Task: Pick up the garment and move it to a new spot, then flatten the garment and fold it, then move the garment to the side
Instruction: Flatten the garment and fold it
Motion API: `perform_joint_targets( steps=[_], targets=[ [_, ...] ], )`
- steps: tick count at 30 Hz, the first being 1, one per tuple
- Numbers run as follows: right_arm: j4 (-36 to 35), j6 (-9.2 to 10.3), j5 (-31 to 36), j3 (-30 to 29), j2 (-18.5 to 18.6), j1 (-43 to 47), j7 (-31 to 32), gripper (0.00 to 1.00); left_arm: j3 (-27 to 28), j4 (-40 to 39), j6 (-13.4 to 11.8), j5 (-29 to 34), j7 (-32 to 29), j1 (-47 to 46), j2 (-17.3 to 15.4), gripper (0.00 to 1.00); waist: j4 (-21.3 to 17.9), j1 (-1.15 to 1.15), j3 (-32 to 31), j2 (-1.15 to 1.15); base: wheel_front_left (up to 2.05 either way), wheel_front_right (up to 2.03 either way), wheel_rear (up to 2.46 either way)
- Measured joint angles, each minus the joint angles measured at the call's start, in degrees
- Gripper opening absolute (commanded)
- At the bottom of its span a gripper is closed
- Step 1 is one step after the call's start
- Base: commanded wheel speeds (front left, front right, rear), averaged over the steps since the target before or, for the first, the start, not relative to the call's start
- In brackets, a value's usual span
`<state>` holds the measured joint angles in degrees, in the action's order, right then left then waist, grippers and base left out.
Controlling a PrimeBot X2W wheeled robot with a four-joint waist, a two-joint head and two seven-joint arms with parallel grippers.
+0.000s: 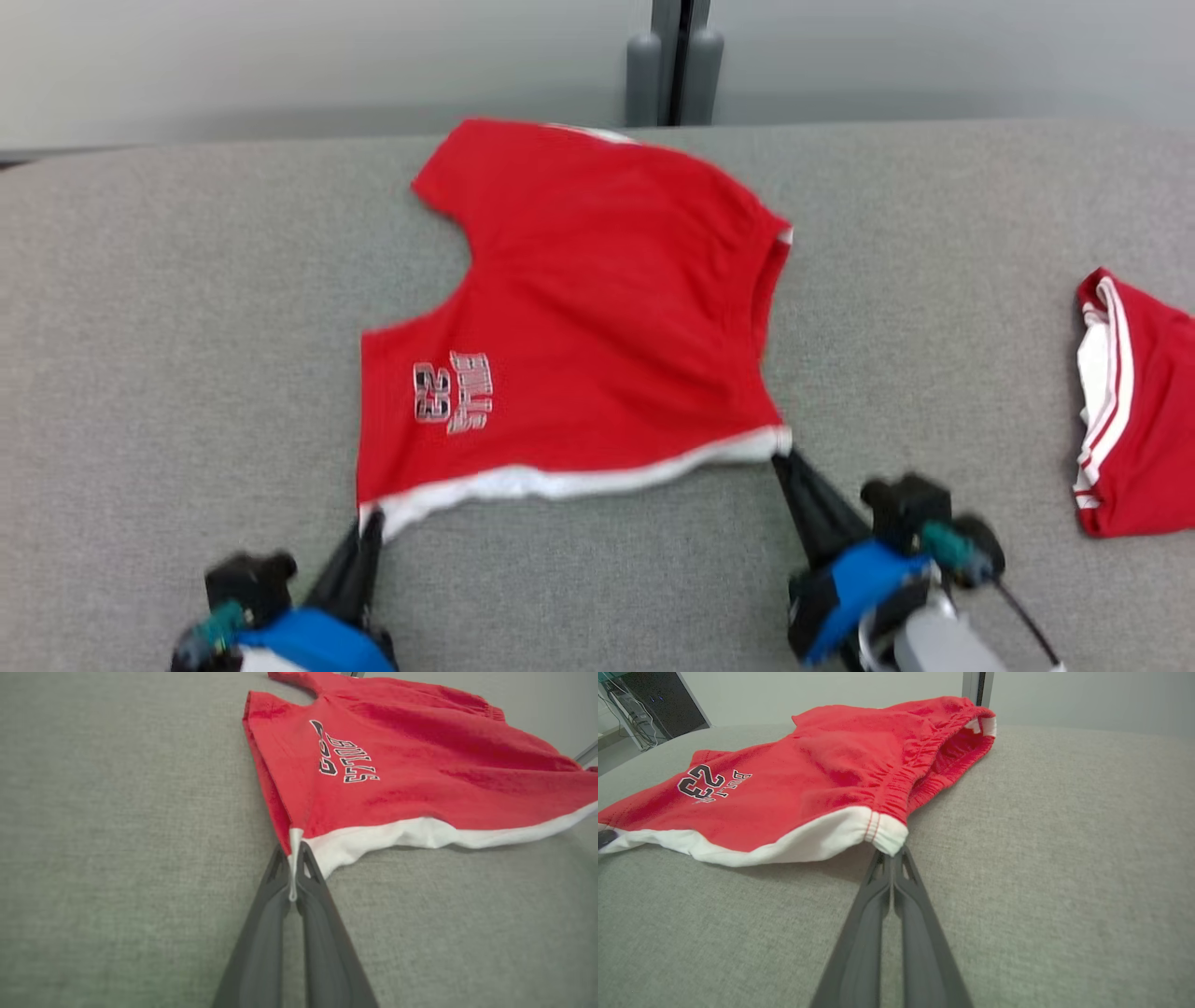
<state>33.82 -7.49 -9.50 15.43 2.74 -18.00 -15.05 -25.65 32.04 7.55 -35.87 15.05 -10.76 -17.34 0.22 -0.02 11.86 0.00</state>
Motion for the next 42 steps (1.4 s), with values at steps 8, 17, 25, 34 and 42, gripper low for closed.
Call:
perform_joint_targets(
  steps=[8, 17, 25, 34, 42],
  targets=[
    [0.43, 0.00, -1.96, -0.64, 0.02, 11.23, 0.00, 0.00, 2.89, 2.47, 0.00, 1.40, 0.01, 8.60, 3.81, 0.00, -0.18, 0.00, -6.77, -0.01, 0.00, 0.00, 0.00],
    [-3.88, 0.00, -0.63, -3.33, 0.04, 16.14, 0.01, 0.00, 7.11, -4.55, -0.01, 5.14, 0.00, 12.71, 5.25, 0.00, -1.77, 0.00, -10.57, -0.01, 0.00, 0.00, 0.00],
    [-4.71, 0.00, -0.48, -2.94, 0.04, 2.47, 0.00, 0.00, 5.08, -9.00, -0.01, 4.02, 0.00, -4.03, -1.43, 0.00, -3.90, 0.03, -3.15, 0.00, 0.00, 0.00, 0.00],
    [2.27, 0.00, -3.72, 1.54, 0.05, -17.02, 0.00, 0.00, -7.46, -6.47, -0.01, -5.34, 0.00, -27.69, -13.05, 0.00, -6.60, 0.04, 9.45, 0.02, 0.00, 0.00, 0.00],
    [2.79, 0.00, -6.77, 3.80, 0.02, -24.83, 0.01, 0.00, -16.21, -5.28, -0.01, -12.80, 0.00, -39.34, -21.26, 0.00, -8.27, 0.04, 17.84, 0.03, 0.00, 0.00, 0.00]
  ],
)
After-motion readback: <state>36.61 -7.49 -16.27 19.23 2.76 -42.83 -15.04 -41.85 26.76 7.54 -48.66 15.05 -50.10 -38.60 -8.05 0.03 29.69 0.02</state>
